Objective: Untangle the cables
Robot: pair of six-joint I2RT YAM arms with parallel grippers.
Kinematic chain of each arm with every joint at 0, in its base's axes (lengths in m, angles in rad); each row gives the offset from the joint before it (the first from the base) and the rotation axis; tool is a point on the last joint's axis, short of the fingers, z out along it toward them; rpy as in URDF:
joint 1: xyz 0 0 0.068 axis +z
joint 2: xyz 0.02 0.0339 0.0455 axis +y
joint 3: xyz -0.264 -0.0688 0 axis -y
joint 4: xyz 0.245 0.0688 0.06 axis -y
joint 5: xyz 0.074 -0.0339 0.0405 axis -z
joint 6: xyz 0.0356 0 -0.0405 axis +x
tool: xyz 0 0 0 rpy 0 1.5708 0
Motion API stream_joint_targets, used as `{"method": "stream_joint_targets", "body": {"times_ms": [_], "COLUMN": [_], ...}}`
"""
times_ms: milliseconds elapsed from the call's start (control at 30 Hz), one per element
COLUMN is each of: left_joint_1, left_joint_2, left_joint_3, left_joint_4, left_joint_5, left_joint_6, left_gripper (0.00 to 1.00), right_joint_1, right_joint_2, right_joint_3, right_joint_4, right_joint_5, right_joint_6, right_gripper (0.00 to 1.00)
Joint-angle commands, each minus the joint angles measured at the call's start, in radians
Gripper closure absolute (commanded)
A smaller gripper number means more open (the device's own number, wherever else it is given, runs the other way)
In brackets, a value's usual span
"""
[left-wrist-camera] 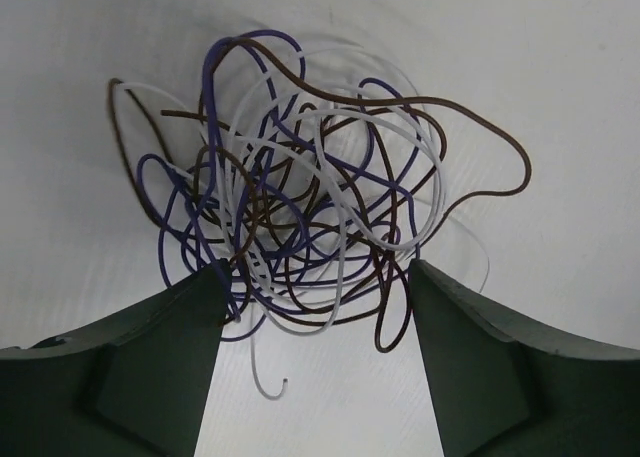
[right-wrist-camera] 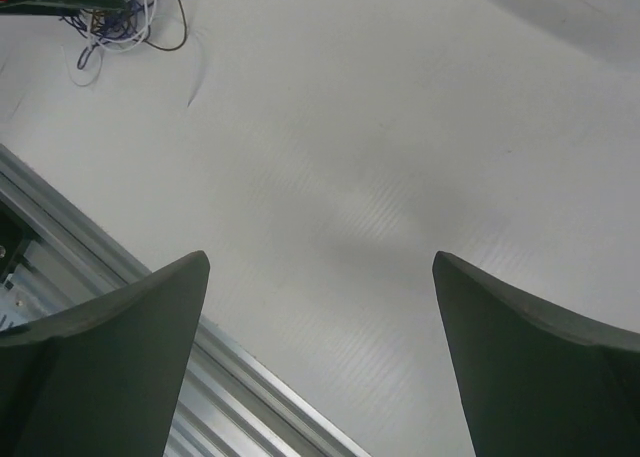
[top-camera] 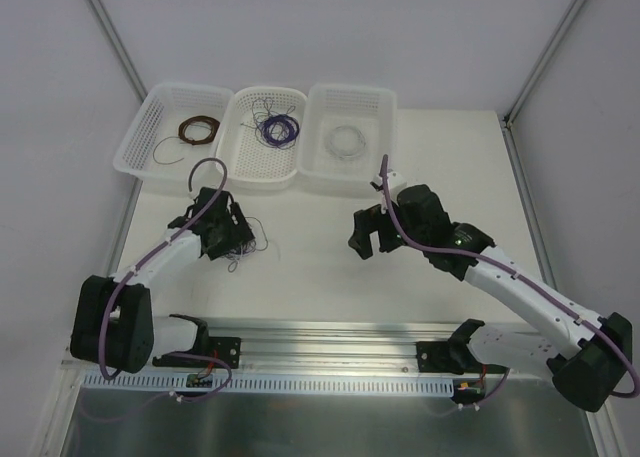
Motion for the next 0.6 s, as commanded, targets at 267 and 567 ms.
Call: {"method": "stream_joint_targets", "body": {"times_ms": [267,567], "left_joint_1": [-0.293,-0.468], "left_joint_2": [0.057,-0.108], "left_joint_3": [0.013,-0.078], "left_joint_4": [0.136,0.164], "left_joint_5": [0.101,0.145], "left_joint_6": [-0.028,-0.124], "left_gripper": [0.89,1.0], "right_joint_1": [0.08,0.082], "right_joint_2": [-0.008,0.084], "right_joint_3": [-0.167,-0.215], "right_joint_4": [0.33,0.468], "right_joint_5": [-0.038,-0.105], "right_joint_6": [0.193,0.285], "right_gripper": [0.01,0.22]}}
